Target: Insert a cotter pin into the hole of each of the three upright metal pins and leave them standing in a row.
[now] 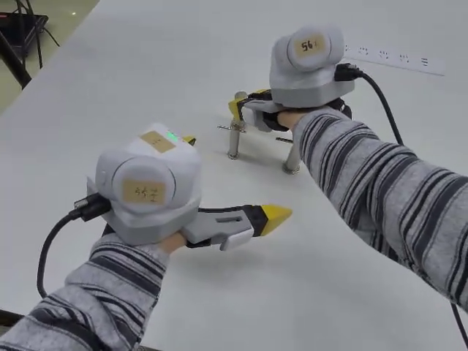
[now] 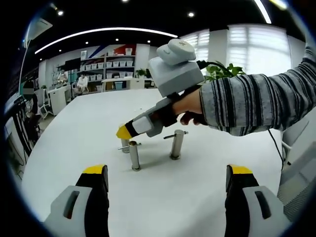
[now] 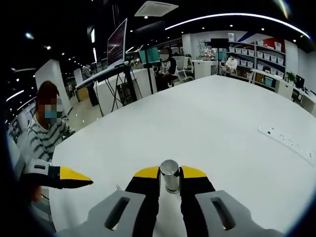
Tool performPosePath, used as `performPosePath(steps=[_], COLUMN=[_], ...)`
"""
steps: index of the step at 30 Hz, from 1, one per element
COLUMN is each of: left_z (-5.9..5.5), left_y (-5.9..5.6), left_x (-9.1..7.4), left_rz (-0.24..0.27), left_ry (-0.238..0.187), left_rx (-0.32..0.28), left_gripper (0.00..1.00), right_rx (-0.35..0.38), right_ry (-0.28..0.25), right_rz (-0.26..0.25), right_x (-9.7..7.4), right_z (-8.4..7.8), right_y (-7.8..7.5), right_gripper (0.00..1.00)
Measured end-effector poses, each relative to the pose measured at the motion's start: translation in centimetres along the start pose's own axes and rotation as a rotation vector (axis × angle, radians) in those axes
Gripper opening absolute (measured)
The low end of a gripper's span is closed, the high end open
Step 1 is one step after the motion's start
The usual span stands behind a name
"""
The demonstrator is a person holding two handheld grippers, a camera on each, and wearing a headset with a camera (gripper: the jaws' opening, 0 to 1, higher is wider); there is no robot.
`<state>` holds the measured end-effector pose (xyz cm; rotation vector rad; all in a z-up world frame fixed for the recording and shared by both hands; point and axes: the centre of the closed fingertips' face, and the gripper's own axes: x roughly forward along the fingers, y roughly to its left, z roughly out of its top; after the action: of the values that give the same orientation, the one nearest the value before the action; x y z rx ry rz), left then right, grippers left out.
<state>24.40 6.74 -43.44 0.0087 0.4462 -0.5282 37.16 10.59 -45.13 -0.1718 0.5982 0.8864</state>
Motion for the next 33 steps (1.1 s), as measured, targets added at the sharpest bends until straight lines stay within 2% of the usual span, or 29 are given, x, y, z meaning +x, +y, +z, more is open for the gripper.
performPosePath(steps=[3,6,9,13,22,26,33], left_z=[0.0,0.0,0.0,-0.1,-0.1,-0.1,-0.1], left_y=[-0.2,-0.5,-0.7,-1.0,-1.5,-1.6,-1.7], left_x=[0.2,0.3,0.3,0.5,0.7,0.8,0.9], left_rz=[-0.004,-0.014,-0.018,-0.025,-0.044,-0.045,-0.051], left_ry=[-0.001,0.001,0.001,0.006,0.009,0.013,0.010], left_rx=[0.004,0.016,0.023,0.025,0.028,0.033,0.040], left_gripper=[0.99,0.99,0.99,0.99,0.99,0.99,0.99], right_rx=[-0.027,-0.119,-0.095,-0.119,-0.095,-0.078,-0.058], right_ry=[-0.004,0.000,0.005,0.027,0.042,0.043,0.057], right_rz=[-0.010,-0.025,-0.031,-0.051,-0.088,-0.126,-0.175], right_x=[-0.2,-0.4,-0.6,-0.8,-3.2,-4.3,-6.6], right_z=[0.0,0.1,0.0,-0.1,-0.6,-0.9,-1.9], right_y=[0.3,0.2,0.1,-0.7,-3.1,-4.6,-6.3], right_gripper=[0.09,0.08,0.08,0.08,0.08,0.08,0.08])
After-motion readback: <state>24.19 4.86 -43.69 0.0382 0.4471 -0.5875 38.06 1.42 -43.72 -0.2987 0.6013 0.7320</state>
